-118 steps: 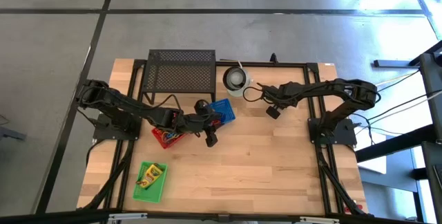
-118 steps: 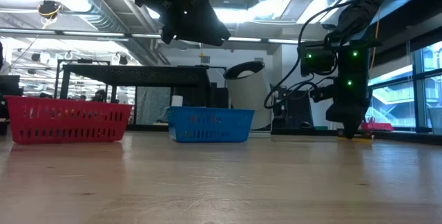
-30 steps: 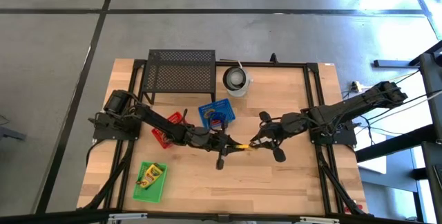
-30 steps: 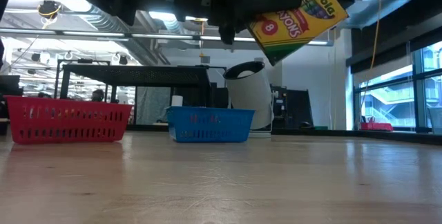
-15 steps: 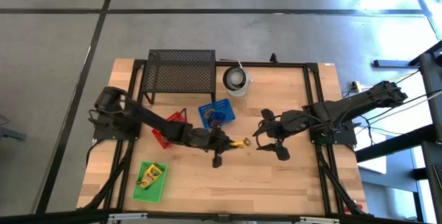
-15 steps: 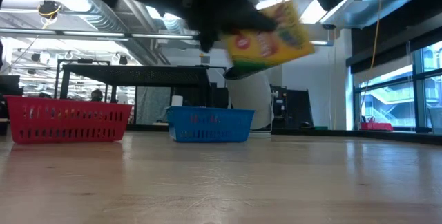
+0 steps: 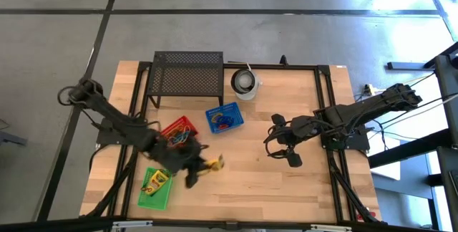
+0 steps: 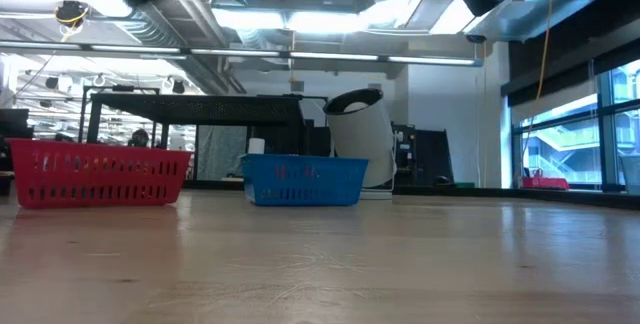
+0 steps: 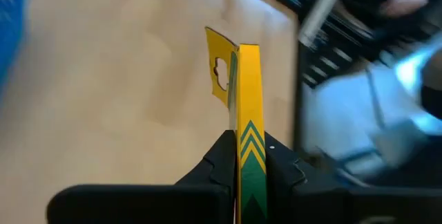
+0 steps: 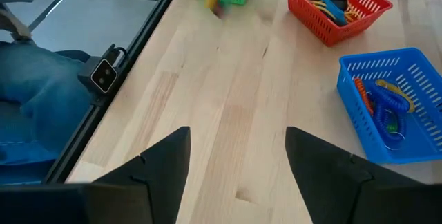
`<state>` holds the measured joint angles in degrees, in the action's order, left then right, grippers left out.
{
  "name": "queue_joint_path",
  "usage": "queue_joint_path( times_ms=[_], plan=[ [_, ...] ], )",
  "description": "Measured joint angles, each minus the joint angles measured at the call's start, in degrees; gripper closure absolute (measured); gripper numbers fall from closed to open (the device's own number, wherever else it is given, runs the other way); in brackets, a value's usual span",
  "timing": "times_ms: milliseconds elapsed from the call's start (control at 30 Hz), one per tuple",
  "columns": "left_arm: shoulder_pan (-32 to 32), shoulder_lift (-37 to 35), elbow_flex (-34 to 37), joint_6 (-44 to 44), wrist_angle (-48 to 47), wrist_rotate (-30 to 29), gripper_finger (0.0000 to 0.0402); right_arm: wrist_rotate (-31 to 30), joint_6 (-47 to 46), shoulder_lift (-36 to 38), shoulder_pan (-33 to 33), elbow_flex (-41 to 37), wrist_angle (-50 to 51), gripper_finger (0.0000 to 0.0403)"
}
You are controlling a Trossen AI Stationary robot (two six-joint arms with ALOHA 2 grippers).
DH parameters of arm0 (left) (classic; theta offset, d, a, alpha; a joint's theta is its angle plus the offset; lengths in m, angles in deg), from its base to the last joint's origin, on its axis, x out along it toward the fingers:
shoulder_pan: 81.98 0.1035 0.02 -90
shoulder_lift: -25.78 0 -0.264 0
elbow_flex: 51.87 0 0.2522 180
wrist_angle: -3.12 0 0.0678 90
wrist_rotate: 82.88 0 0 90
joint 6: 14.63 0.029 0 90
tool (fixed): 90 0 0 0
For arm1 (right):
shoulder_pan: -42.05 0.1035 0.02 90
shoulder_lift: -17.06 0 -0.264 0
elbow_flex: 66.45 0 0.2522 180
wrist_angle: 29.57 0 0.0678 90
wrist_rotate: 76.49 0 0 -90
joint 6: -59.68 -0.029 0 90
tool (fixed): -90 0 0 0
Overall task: Pick & Place Office Desk Supplies
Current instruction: Put the crayon box into the green bin
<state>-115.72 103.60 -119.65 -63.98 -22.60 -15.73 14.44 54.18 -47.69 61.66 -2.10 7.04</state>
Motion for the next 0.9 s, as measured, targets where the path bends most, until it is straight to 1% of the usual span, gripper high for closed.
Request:
queue_joint_path(
  times_ms=[100,200,267,367,467,533,733,900],
  plan=[
    [-6.5,-2.2,0.0,-4.7,-1.9,-0.4,0.0375,0.0,0.0,0.0,0.0,0.0,0.0,0.0165],
    [-12.5,-3.1,0.0,-12.3,-4.2,-3.3,0.0375,0.0,0.0,0.0,0.0,0.0,0.0,0.0165],
    [-15.9,-3.1,0.0,-19.1,-6.6,-5.9,0.0375,0.0,0.0,0.0,0.0,0.0,0.0,0.0165],
    [-20.2,-3.1,0.0,-31.4,-12.9,-8.6,0.0375,0.0,0.0,0.0,0.0,0.0,0.0,0.0165],
    [-23.1,-3.1,0.0,-44.6,-19.6,-13.5,0.0375,0.0,-1.4,0.0,0.0,0.0,0.0,0.0165],
    [-24.5,-3.1,0.0,-49.8,-22.0,-15.5,0.0375,0.0,-2.0,0.0,0.0,0.0,0.0,0.0165],
    [-28.2,-3.1,0.0,-58.5,-26.4,-10.2,0.0375,0.0,-3.0,0.0,0.0,0.0,0.0,0.0165],
    [-30.2,-3.1,0.0,-65.8,-32.9,-4.7,0.0375,0.0,-2.4,0.0,0.0,0.0,0.0,0.0166]
  ],
)
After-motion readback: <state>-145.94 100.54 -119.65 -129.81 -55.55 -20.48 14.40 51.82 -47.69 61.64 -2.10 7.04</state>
